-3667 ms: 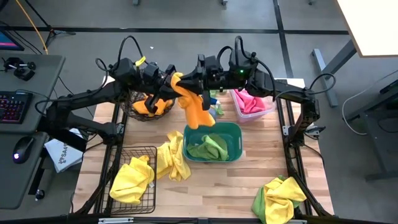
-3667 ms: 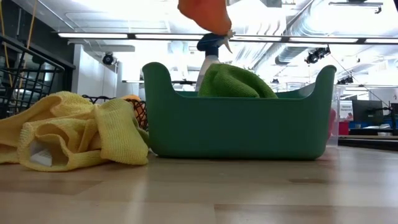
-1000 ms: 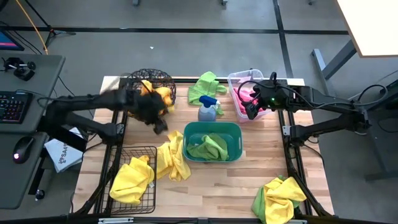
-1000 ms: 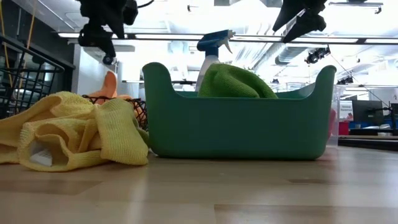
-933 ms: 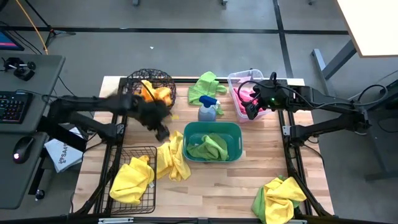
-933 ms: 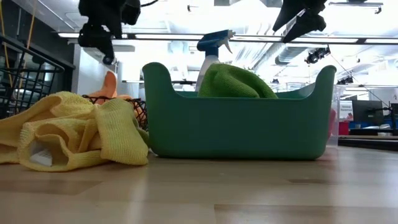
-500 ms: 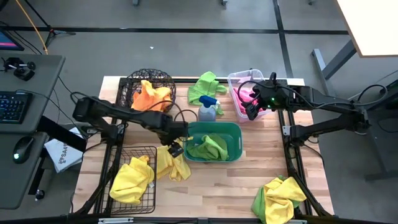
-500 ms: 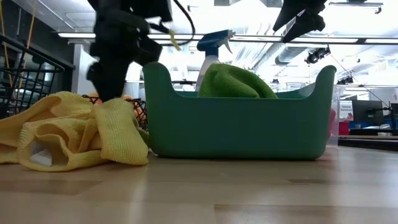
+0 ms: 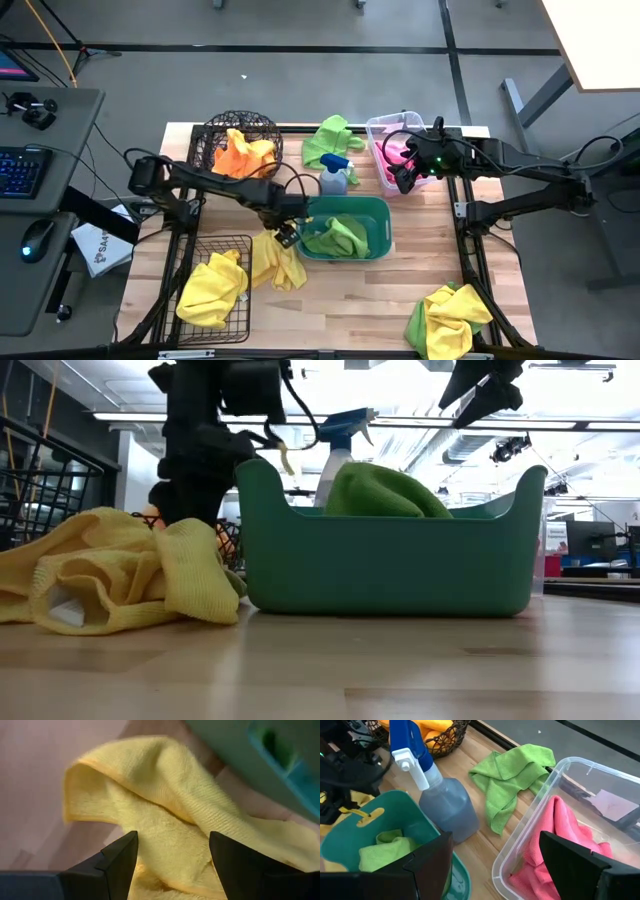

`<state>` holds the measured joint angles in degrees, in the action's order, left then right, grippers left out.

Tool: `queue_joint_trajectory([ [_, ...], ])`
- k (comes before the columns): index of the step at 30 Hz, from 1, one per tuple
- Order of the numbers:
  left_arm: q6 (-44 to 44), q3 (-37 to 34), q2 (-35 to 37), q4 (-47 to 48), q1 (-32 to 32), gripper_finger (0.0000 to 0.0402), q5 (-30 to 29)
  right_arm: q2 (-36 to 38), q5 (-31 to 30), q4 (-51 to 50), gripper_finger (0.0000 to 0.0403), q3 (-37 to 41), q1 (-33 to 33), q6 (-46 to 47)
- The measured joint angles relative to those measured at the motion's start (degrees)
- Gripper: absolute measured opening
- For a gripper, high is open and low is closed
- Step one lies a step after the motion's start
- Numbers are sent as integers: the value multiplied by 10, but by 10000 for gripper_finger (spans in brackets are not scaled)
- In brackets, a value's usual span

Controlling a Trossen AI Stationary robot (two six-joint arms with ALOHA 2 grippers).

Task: Sort microfiber towel by color & place in baskets
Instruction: Put the yellow towel into the wire basket

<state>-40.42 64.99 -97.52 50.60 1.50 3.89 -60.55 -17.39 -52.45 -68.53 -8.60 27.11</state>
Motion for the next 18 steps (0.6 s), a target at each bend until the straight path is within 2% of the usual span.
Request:
queue_joint_trajectory([
  [5, -4, 0, 17, 6, 0, 231, -32, 0, 0, 4, 293, 0, 0, 0],
  [18, 26, 1, -36, 4, 0, 226, -2, 0, -2, 7, 293, 0, 0, 1],
])
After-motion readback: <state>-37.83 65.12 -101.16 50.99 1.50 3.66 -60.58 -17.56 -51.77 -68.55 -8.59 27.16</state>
